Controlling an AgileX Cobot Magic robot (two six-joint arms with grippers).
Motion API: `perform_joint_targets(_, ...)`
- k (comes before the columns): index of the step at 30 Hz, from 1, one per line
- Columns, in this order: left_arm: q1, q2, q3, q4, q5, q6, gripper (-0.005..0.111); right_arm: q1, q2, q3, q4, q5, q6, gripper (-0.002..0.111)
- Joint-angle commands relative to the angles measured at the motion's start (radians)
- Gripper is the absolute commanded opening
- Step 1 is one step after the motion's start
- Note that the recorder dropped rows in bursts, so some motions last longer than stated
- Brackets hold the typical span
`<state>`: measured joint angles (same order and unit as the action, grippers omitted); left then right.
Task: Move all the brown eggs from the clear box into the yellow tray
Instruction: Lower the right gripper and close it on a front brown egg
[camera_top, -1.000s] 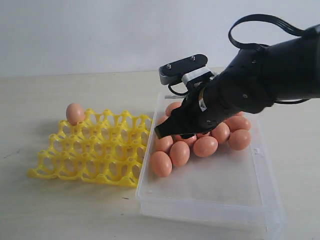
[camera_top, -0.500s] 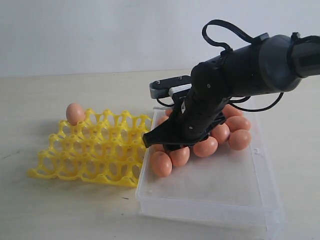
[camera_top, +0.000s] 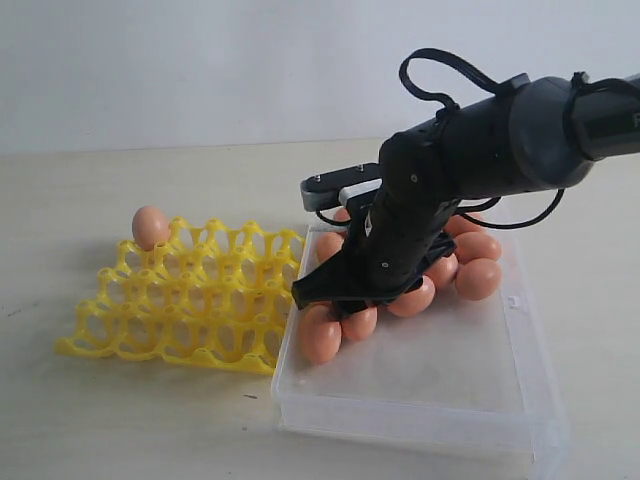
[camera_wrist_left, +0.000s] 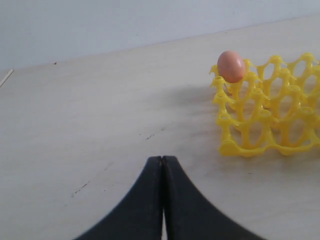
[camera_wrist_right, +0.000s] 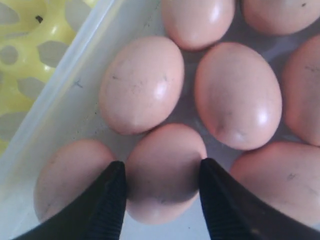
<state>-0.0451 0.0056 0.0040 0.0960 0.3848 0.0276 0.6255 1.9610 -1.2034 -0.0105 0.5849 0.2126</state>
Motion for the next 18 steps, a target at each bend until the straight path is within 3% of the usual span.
perform_joint_targets(1, -0.005, -0.006, -0.004, -0.001, -0.006, -0.005, 0.0, -0.003, 0.034, -0.003, -0.007, 0.017, -0.007, 0.045)
perform_joint_targets(15, -0.005, -0.006, -0.004, -0.001, -0.006, -0.005, 0.0, -0.003, 0.056, -0.003, -0.021, -0.011, -0.011, 0.045)
perform_joint_targets(18, -0.005, -0.006, -0.004, -0.001, -0.006, -0.005, 0.0, -0.003, 0.069, -0.003, -0.025, -0.013, -0.011, 0.054)
